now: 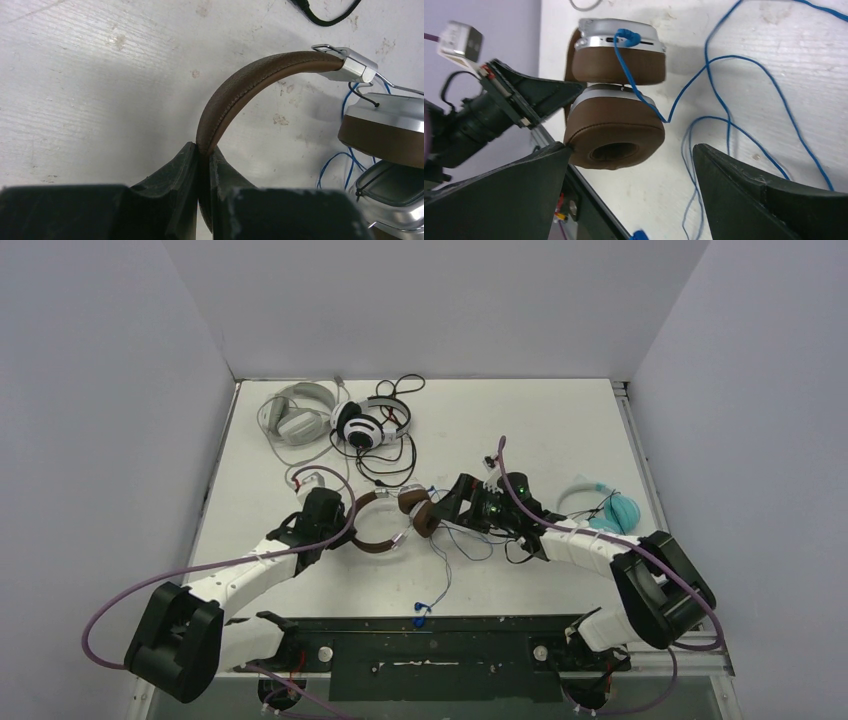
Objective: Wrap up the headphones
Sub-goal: Wrap the headphones cable around the headphones.
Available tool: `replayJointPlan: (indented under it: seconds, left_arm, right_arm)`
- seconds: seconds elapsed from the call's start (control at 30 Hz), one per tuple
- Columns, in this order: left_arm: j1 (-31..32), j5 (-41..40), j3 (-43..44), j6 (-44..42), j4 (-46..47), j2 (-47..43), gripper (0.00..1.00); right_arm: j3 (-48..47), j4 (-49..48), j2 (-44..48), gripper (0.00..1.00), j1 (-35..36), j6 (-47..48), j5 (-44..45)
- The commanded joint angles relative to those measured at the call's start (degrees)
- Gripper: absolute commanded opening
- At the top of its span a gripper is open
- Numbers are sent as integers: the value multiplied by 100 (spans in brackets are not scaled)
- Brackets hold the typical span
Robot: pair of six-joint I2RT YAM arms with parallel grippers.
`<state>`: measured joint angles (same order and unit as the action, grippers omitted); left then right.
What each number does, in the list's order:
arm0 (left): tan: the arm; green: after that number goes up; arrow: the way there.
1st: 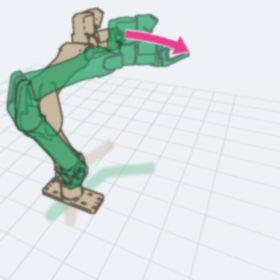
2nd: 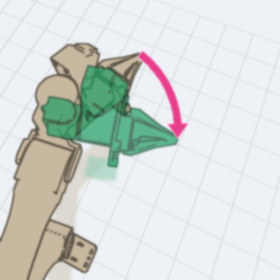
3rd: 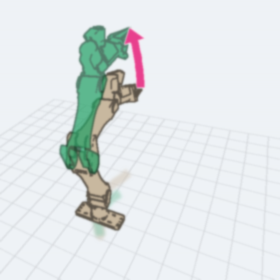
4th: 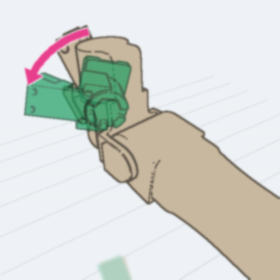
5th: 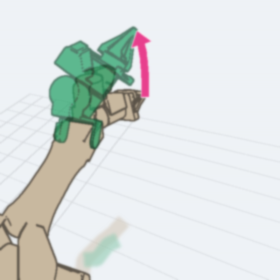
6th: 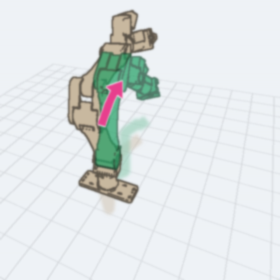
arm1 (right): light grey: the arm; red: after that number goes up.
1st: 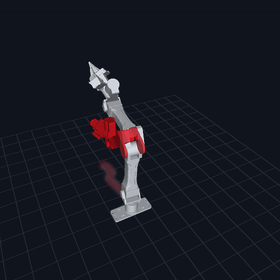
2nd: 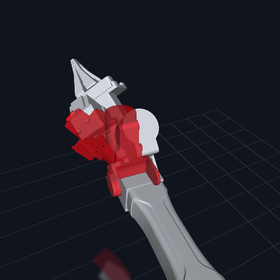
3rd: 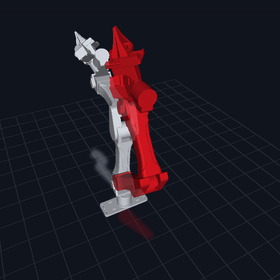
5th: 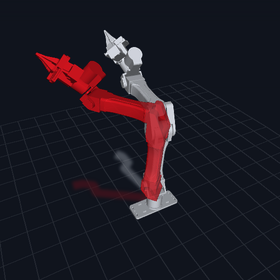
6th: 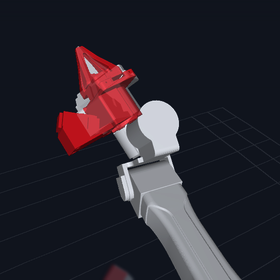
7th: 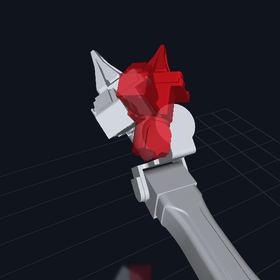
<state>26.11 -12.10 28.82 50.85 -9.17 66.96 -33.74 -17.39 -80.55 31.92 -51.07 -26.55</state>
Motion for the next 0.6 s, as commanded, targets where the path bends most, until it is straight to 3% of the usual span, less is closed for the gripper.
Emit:
replayJointPlan:
  seconds: [0.0, 0.57]
  left_arm:
    - [35, 331, 48, 128, 745, -192, 0]
    - [43, 1013, -34, 136, 1314, 5, 0]
  right_arm:
    - [87, -1569, -170, 100, 32, -829, -237]
    - [212, -2302, -495, 100, 298, -1269, -408]
